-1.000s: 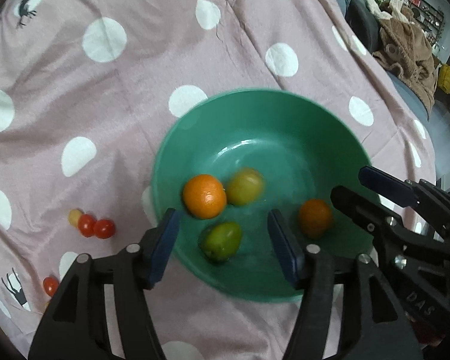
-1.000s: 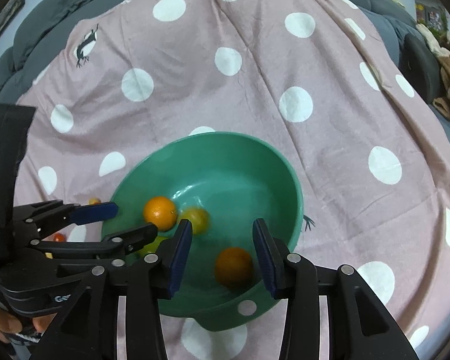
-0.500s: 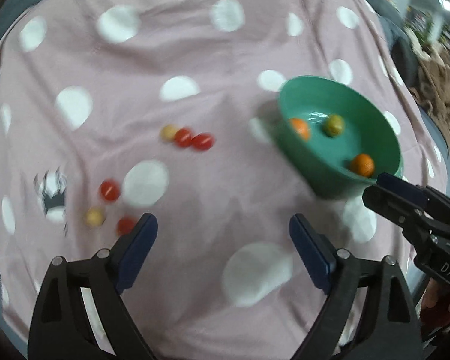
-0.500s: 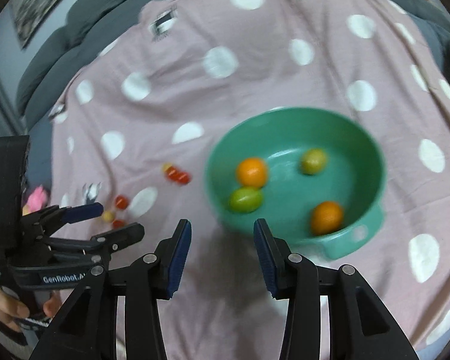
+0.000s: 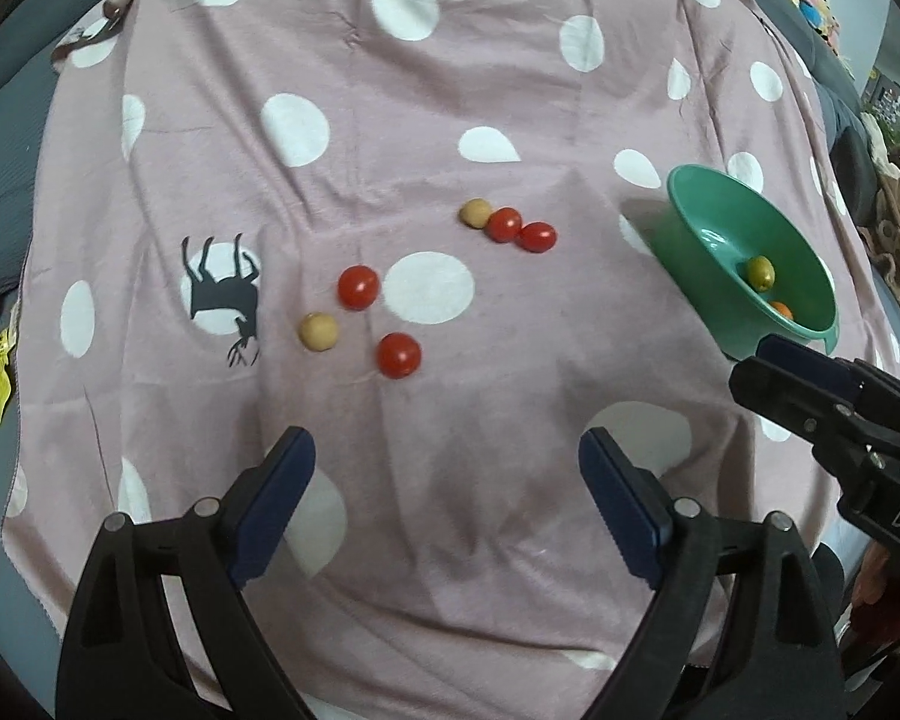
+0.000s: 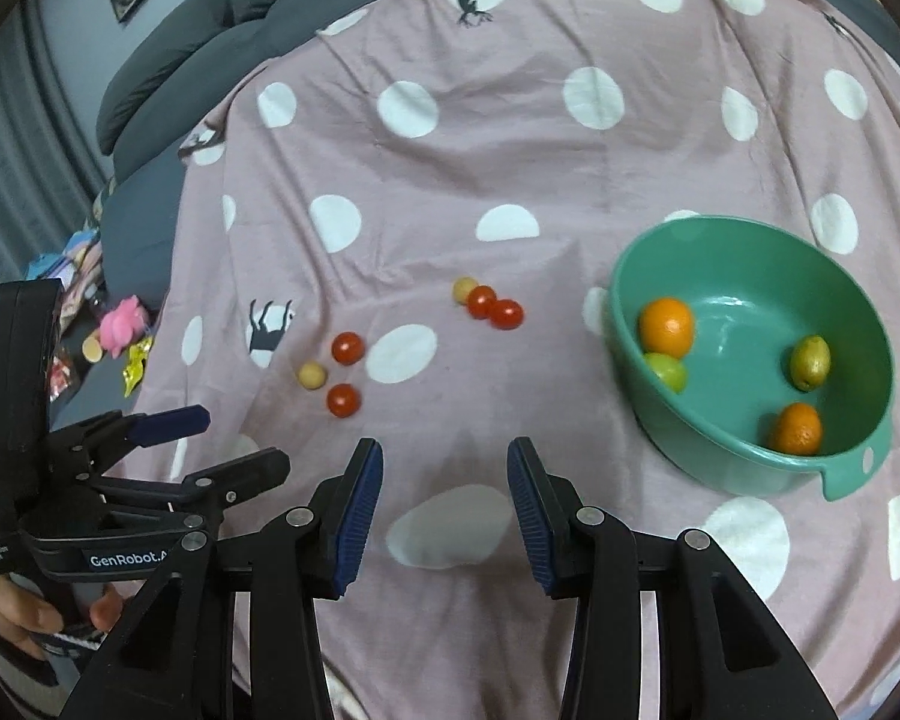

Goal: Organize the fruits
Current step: 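Withdraw both tools from the bowl toward the remaining fruits, then grasp a red cherry tomato with the left tool, then grasp a second red cherry tomato with the right tool while the left holds its tomato, then carry both red cherry tomatoes in both tools over the green bowl, then open both tools to drop the cherry tomatoes into the bowl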

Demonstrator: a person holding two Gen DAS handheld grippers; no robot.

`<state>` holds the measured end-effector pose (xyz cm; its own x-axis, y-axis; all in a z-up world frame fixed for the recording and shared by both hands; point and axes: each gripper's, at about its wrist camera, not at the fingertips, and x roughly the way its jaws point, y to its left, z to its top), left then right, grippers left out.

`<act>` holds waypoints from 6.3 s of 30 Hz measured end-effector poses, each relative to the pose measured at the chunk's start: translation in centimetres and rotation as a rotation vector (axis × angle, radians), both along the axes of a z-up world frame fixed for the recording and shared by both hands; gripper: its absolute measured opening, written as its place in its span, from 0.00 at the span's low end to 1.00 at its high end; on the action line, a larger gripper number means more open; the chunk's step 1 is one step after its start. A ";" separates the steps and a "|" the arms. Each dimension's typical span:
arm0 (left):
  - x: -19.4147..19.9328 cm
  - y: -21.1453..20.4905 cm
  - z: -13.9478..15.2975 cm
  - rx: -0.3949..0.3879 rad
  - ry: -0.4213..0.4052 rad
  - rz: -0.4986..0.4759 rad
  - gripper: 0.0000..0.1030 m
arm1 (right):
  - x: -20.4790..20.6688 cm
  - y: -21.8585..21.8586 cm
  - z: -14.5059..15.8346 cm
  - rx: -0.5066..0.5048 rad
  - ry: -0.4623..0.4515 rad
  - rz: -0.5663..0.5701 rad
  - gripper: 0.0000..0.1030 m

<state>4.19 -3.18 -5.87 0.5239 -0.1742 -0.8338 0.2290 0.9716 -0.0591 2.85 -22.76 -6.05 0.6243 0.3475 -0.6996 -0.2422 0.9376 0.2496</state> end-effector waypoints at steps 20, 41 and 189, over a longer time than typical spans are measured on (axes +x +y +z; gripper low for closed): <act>0.4 5.3 -1.8 -0.129 0.031 0.076 0.83 | 2.0 2.8 -2.4 -0.034 0.071 0.052 0.42; 7.7 1.3 -6.1 -0.059 0.074 -0.013 0.61 | 4.5 2.3 -5.1 -0.012 0.134 0.062 0.42; 8.6 -24.2 -0.9 0.004 0.029 -0.462 0.26 | 5.5 -17.7 -0.9 0.122 -0.010 -0.295 0.31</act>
<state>12.83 -27.38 -6.77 0.3686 -0.3803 -0.8482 0.6363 0.7685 -0.0681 8.38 -40.43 -6.94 0.7169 0.2315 -0.6576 0.0326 0.9311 0.3634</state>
